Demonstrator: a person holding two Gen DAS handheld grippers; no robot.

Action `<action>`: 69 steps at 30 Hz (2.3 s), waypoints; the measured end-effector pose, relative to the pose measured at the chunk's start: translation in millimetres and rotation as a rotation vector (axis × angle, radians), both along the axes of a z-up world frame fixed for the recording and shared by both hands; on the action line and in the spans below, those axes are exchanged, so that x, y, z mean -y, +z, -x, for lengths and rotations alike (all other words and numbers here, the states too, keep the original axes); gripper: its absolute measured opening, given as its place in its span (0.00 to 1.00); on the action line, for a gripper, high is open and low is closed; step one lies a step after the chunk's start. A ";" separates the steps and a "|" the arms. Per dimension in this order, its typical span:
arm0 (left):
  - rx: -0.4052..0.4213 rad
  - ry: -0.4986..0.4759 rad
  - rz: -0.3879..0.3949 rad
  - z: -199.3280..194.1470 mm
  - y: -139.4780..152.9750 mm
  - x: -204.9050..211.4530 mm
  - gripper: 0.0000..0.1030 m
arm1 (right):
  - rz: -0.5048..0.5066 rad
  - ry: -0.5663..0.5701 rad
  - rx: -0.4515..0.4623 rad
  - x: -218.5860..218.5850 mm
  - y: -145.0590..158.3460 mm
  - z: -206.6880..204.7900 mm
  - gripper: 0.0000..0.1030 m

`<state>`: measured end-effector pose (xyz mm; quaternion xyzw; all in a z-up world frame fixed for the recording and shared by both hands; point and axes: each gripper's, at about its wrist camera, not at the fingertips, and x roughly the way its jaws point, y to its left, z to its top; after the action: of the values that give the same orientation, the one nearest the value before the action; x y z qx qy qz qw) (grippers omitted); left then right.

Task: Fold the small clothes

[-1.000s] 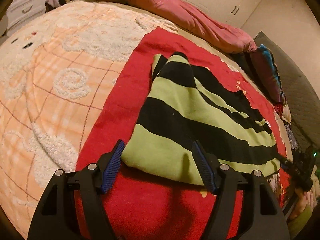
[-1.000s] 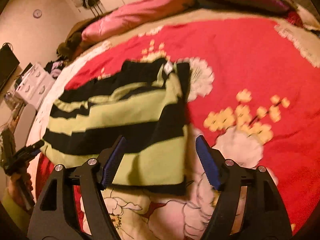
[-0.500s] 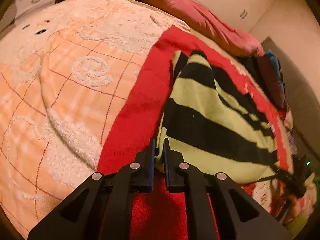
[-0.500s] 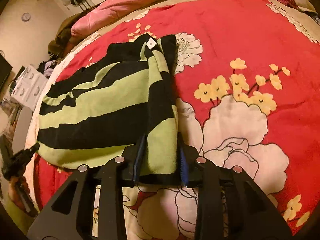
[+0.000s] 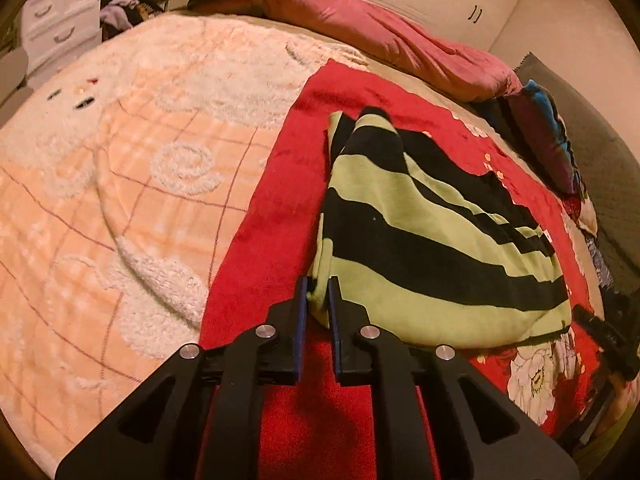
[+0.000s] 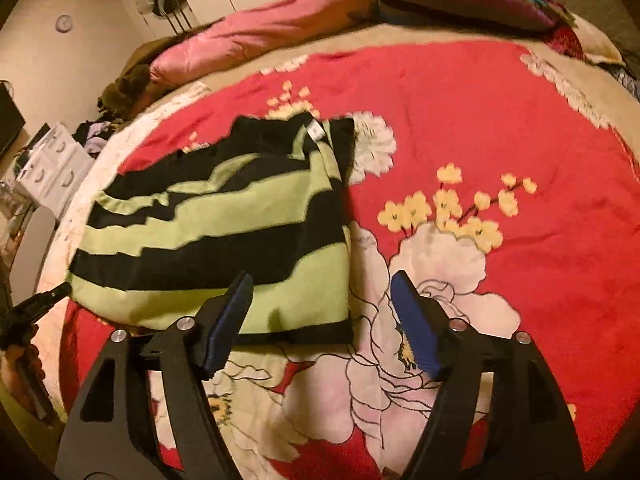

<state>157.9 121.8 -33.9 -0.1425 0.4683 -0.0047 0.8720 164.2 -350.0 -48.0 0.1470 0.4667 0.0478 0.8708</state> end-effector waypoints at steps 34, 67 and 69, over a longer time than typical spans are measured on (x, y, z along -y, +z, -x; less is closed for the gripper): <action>0.098 0.010 -0.130 31.8 57.7 -6.5 0.91 | 0.169 0.408 0.165 -177.6 61.1 39.6 0.91; 0.000 0.110 -0.125 -16.8 19.3 -48.7 0.94 | 0.355 0.596 0.191 -293.6 4.4 20.7 0.91; -0.002 0.106 -0.120 -27.7 18.6 -49.3 0.94 | 0.354 0.604 0.200 -297.8 4.4 18.4 0.91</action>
<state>185.6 171.2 -15.3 -0.1146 0.4603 0.0699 0.8775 145.9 -52.2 -43.7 -0.1560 0.4026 0.2352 0.8708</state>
